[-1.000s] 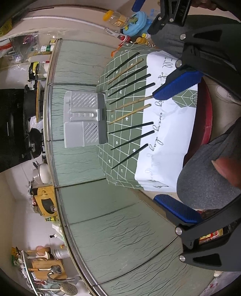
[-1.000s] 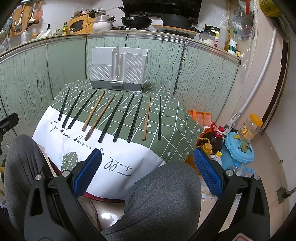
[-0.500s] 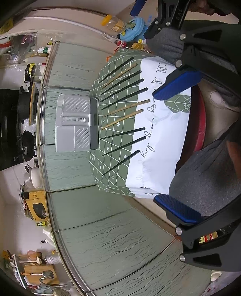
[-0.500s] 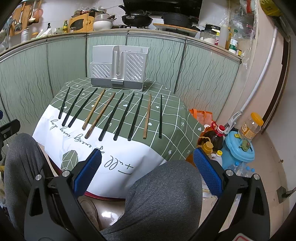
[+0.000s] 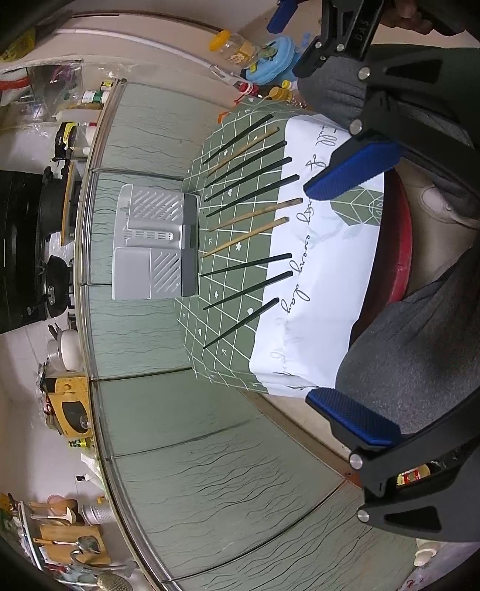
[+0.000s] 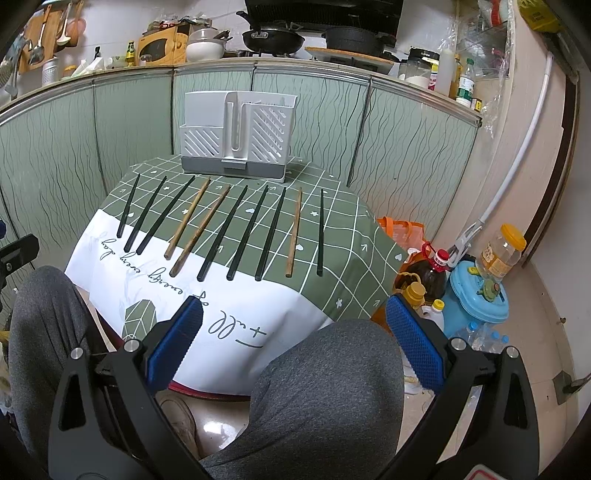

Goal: Organize utensils

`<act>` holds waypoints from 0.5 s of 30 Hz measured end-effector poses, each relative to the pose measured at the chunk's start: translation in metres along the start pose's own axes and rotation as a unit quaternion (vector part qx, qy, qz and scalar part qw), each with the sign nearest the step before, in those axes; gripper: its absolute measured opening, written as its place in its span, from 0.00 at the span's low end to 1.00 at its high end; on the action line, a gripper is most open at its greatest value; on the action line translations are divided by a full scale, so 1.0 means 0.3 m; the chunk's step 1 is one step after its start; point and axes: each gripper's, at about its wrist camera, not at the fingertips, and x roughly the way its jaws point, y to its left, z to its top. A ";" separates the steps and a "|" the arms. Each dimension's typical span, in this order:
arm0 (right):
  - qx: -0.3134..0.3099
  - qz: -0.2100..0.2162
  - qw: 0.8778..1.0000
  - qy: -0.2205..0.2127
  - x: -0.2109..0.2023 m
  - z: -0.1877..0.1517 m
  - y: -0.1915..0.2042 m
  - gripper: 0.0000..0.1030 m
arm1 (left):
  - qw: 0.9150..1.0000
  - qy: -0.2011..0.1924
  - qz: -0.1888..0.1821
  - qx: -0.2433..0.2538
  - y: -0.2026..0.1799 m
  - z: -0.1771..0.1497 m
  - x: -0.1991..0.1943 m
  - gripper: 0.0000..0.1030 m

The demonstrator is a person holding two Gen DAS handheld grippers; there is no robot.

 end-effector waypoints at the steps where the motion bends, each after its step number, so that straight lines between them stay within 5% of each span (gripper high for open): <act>1: 0.000 0.000 1.000 0.000 -0.001 0.000 0.001 0.92 | 1.000 0.000 0.000 0.000 0.000 0.000 0.000 0.96; 15: -0.003 0.011 1.000 0.007 0.009 0.006 -0.001 0.92 | 1.000 -0.004 0.000 -0.005 0.016 0.009 0.004 0.96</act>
